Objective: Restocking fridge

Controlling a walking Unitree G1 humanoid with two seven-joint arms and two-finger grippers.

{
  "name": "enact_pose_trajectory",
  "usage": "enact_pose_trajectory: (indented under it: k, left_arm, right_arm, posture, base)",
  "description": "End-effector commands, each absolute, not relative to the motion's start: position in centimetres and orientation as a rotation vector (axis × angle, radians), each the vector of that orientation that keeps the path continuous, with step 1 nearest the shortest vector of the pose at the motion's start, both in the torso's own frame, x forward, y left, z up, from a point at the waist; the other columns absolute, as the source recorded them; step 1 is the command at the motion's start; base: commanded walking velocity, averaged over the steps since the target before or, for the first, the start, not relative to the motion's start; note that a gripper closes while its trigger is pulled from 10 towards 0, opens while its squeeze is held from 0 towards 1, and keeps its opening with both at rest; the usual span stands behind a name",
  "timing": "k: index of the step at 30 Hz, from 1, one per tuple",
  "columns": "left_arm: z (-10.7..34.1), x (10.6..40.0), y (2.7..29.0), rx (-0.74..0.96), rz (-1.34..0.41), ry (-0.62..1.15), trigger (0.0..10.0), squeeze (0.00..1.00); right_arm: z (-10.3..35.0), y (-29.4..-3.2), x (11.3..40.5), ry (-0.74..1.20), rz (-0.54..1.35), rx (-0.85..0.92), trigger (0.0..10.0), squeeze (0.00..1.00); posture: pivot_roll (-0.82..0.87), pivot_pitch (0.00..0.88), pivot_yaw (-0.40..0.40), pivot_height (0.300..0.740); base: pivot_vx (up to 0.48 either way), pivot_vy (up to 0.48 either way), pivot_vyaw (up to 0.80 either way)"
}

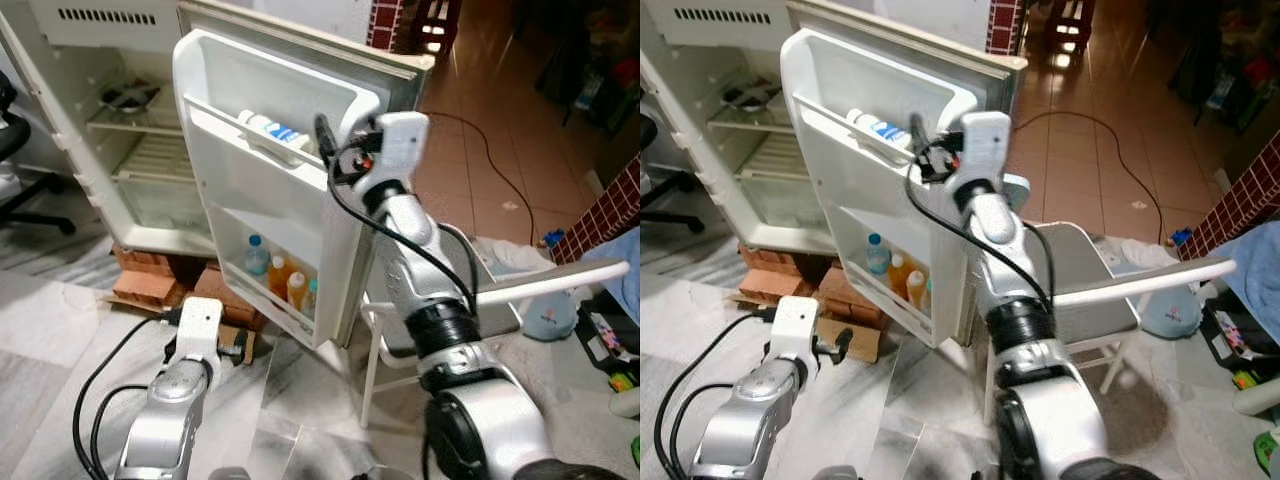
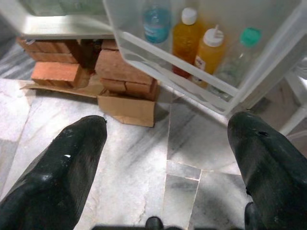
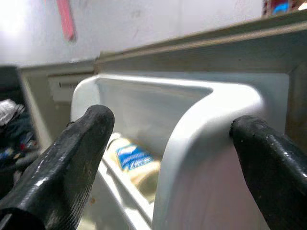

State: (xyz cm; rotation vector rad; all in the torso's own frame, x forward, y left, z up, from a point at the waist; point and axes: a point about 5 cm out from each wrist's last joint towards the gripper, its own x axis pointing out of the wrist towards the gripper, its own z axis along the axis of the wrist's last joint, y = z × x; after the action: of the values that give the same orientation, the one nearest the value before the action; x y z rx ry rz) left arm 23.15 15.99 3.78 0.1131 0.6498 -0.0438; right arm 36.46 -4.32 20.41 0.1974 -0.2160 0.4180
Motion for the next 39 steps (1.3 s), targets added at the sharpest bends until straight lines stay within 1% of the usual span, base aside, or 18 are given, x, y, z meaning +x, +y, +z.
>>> enact_pose_trajectory:
  k: [1, 6, 9, 11, 12, 13, 15, 17, 19, 22, 25, 26, 27, 28, 30, 31, 34, 39]
  left_arm:
    - [4.0, 23.2, 15.8, 0.116, -0.050, 0.651, 10.0, 0.00]
    - [4.0, 23.3, 15.8, 0.113, -0.049, 0.651, 10.0, 0.00]
    - [4.0, 23.3, 15.8, 0.113, -0.049, 0.651, 10.0, 0.00]
    - [4.0, 23.3, 15.8, 0.112, -0.049, 0.652, 10.0, 0.00]
    - [4.1, 23.3, 15.9, 0.111, -0.051, 0.652, 10.0, 0.00]
    - [4.1, 23.3, 15.9, 0.112, -0.052, 0.652, 10.0, 0.00]
    - [4.1, 23.3, 16.0, 0.113, -0.055, 0.652, 10.0, 0.00]
    - [4.1, 23.3, 16.0, 0.114, -0.056, 0.652, 10.0, 0.00]
    - [4.1, 23.3, 16.0, 0.119, -0.061, 0.653, 10.0, 0.00]
    - [4.1, 23.3, 16.0, 0.119, -0.061, 0.654, 10.0, 0.00]
    - [4.1, 23.3, 16.1, 0.122, -0.062, 0.656, 10.0, 0.00]
    - [4.1, 23.3, 16.1, 0.122, -0.062, 0.656, 10.0, 0.00]
    - [4.0, 23.3, 16.1, 0.124, -0.062, 0.657, 10.0, 0.00]
    - [4.0, 23.3, 16.1, 0.124, -0.062, 0.657, 10.0, 0.00]
    - [4.0, 23.2, 16.2, 0.127, -0.062, 0.660, 10.0, 0.00]
    - [4.0, 23.2, 16.2, 0.127, -0.062, 0.660, 10.0, 0.00]
    - [4.0, 23.0, 16.2, 0.130, -0.060, 0.663, 10.0, 0.00]
    - [4.0, 22.8, 16.1, 0.129, -0.060, 0.666, 10.0, 0.00]
  right_arm:
    - [21.1, -1.0, 35.0, -0.182, 0.641, 0.261, 10.0, 0.00]
    - [22.3, 0.1, 30.8, -0.152, 1.047, 0.449, 10.0, 0.00]
    - [22.3, 0.0, 30.2, -0.142, 1.095, 0.463, 10.0, 0.00]
    - [22.4, -0.5, 29.3, -0.135, 1.168, 0.475, 10.0, 0.00]
    - [21.8, -2.3, 28.0, -0.106, 1.243, 0.474, 10.0, 0.00]
    - [21.4, -2.9, 27.7, -0.093, 1.253, 0.469, 10.0, 0.00]
    - [20.1, -4.6, 27.9, -0.046, 1.170, 0.450, 10.0, 0.00]
    - [19.8, -4.9, 28.0, -0.033, 1.151, 0.448, 10.0, 0.00]
    - [16.8, -7.3, 26.7, 0.075, 1.154, 0.278, 10.0, 0.00]
    - [15.9, -7.9, 26.2, 0.112, 1.165, 0.224, 10.0, 0.00]
    - [12.3, -11.4, 26.2, 0.296, 1.083, 0.018, 10.0, 0.00]
    - [12.3, -11.4, 26.2, 0.296, 1.083, 0.018, 10.0, 0.00]
    - [11.6, -12.7, 26.8, 0.338, 1.009, -0.033, 10.0, 0.00]
    - [11.6, -12.7, 26.8, 0.338, 1.009, -0.033, 10.0, 0.00]
    - [11.3, -14.4, 28.6, 0.345, 0.837, -0.119, 10.0, 0.00]
    - [11.3, -14.4, 28.6, 0.345, 0.837, -0.119, 10.0, 0.00]
    - [11.7, -16.4, 30.9, 0.339, 0.619, -0.201, 10.0, 0.00]
    - [12.3, -17.6, 31.9, 0.317, 0.523, -0.263, 10.0, 0.00]
  posture:
    - [0.16, 0.000, -0.054, 0.740]
    - [0.15, 0.000, -0.054, 0.740]
    - [0.15, 0.000, -0.054, 0.740]
    - [0.15, 0.000, -0.052, 0.740]
    - [0.14, 0.000, -0.045, 0.740]
    - [0.14, 0.000, -0.045, 0.740]
    - [0.13, 0.000, -0.041, 0.740]
    - [0.13, 0.000, -0.041, 0.740]
    - [0.13, 0.000, -0.034, 0.740]
    - [0.13, 0.000, -0.034, 0.740]
    - [0.13, 0.000, -0.030, 0.740]
    - [0.13, 0.000, -0.030, 0.740]
    - [0.13, 0.000, -0.030, 0.740]
    - [0.13, 0.000, -0.030, 0.740]
    - [0.13, 0.000, -0.030, 0.740]
    - [0.13, 0.000, -0.030, 0.740]
    - [0.14, 0.002, -0.032, 0.740]
    - [0.14, 0.009, -0.035, 0.740]
  base:
    - [0.000, 0.000, 0.00]
    - [0.000, 0.000, 0.00]
    - [0.000, 0.000, 0.00]
    - [0.000, 0.000, 0.00]
    - [0.000, 0.000, 0.00]
    - [0.000, 0.000, 0.00]
    - [0.000, 0.000, 0.00]
    - [0.000, 0.000, 0.00]
    - [0.000, 0.000, 0.00]
    - [0.000, 0.000, 0.00]
    - [0.000, 0.000, 0.00]
    - [0.000, 0.000, 0.00]
    - [0.000, 0.000, 0.00]
    - [0.000, 0.000, 0.00]
    - [0.000, 0.000, 0.00]
    - [0.000, 0.000, 0.00]
    - [0.000, 0.000, 0.00]
    - [0.000, 0.000, 0.00]
